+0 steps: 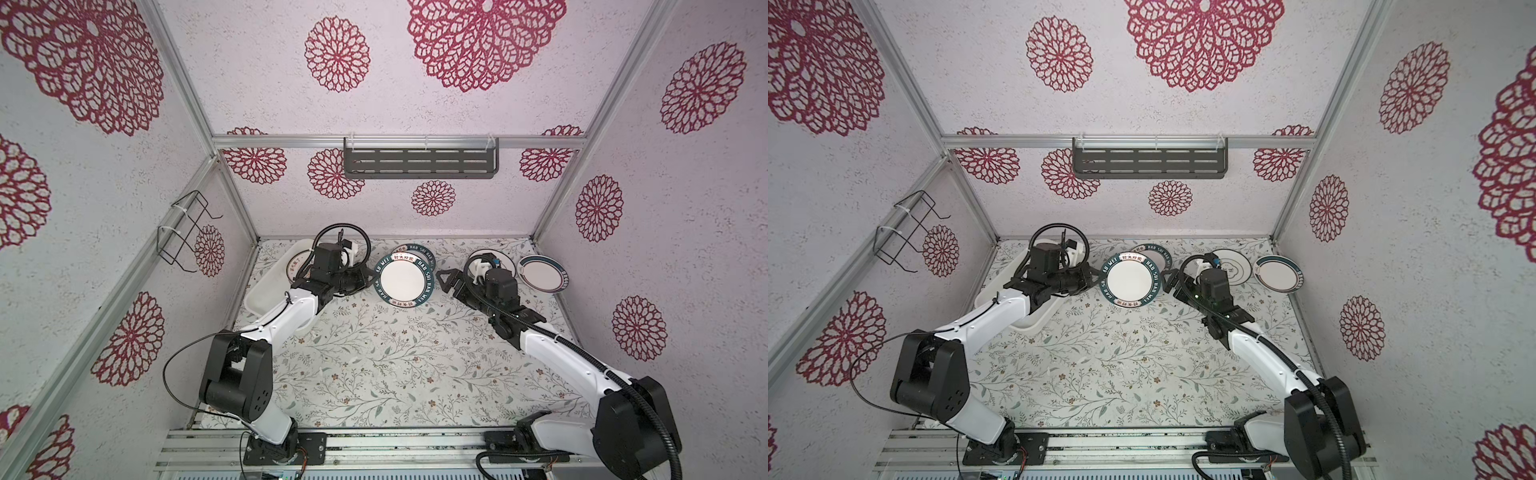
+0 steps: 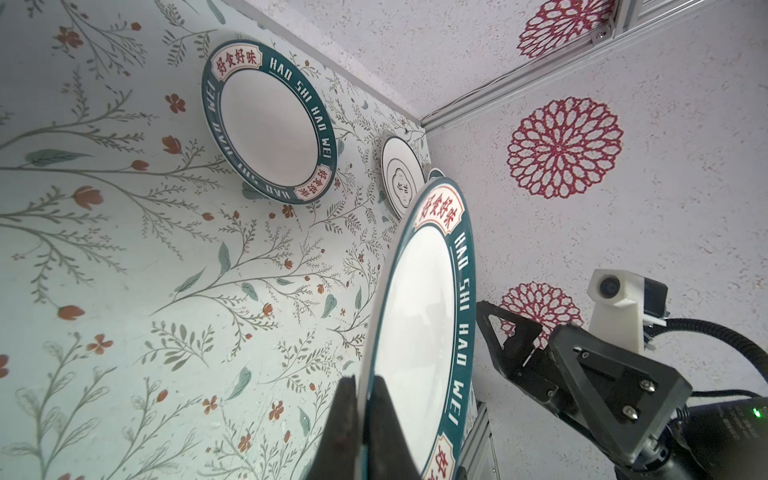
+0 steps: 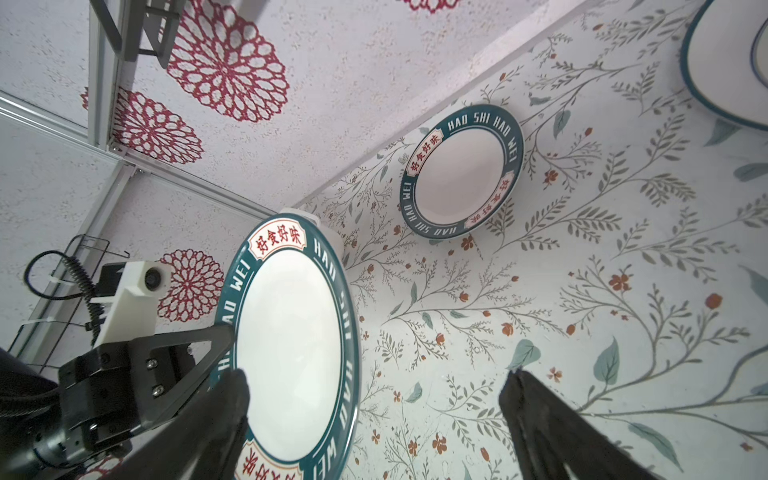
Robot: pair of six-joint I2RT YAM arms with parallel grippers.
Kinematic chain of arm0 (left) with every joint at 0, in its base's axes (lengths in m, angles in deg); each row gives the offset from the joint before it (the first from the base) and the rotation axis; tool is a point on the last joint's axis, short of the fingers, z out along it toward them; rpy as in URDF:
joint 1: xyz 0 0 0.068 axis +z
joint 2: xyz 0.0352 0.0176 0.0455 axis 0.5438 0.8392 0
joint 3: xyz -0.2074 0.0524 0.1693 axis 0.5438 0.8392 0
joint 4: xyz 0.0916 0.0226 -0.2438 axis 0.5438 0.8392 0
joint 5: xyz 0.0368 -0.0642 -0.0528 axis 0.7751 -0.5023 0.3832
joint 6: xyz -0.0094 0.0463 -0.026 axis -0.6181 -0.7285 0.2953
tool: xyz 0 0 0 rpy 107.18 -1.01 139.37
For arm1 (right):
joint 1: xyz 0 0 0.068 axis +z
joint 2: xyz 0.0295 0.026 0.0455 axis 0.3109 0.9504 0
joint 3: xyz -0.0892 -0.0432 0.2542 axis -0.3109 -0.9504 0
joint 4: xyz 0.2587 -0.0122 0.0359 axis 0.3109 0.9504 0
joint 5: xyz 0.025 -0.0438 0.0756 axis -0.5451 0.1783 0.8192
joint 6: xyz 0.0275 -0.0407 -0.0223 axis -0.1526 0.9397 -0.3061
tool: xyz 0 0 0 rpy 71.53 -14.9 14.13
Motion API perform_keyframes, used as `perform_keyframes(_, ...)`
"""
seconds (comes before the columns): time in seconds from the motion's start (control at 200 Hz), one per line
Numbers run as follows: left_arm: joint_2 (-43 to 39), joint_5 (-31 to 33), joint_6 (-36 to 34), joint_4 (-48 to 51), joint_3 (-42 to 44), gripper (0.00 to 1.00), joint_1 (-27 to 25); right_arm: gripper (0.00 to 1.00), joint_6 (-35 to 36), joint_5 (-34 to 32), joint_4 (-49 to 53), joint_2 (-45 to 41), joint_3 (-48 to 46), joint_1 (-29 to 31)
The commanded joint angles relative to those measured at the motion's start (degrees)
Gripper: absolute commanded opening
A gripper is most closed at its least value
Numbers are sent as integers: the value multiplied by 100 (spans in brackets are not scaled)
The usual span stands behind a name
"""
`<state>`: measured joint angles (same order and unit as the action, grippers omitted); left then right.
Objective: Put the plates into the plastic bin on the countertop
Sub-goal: 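Carry the green-rimmed plate toward the bin with the left gripper while the right draws back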
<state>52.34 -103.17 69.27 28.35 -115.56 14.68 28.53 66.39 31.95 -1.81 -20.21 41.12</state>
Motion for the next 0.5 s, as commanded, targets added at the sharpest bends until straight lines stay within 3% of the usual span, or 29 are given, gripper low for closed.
perform_keyframes(0.0, -186, -103, -232, 337, -322, 3, 92, 99, 299, -327, 202, -89, 407, -46)
perform_keyframes(0.19, -100, -267, -488, 787, -834, 3, 403, 99, 450, -851, 848, -114, 890, -76)
perform_keyframes(0.495, 328, -722, -970, 1571, -1716, 3, 1144, 99, 100, -1530, 922, -149, 1087, -85)
